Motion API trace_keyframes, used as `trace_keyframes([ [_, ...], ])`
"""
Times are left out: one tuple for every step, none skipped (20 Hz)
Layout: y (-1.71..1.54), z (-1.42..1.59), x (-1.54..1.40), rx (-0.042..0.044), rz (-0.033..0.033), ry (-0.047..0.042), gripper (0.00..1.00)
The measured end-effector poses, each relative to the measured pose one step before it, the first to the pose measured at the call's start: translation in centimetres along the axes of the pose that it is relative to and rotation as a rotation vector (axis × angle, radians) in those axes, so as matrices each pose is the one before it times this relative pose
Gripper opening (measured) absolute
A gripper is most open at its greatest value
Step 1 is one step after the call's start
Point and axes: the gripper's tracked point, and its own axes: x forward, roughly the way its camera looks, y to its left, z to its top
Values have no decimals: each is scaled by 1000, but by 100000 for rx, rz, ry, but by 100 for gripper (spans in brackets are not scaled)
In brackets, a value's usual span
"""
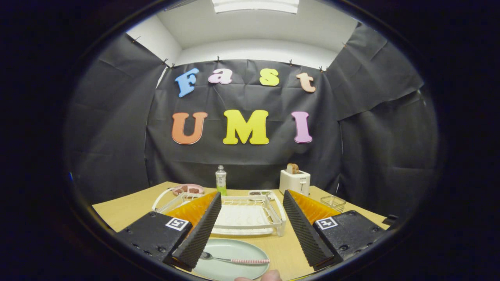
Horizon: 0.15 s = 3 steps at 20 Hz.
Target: Take the plate from the dish rack, then take the spoon from the basket and place it into the plate.
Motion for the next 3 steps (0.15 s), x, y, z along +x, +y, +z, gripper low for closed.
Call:
trace_keyframes([
  [95, 45, -14, 69, 171, -114, 100],
  [133, -19, 135, 329, 645, 71, 100],
  [251, -27, -67, 547, 1135, -188, 100],
])
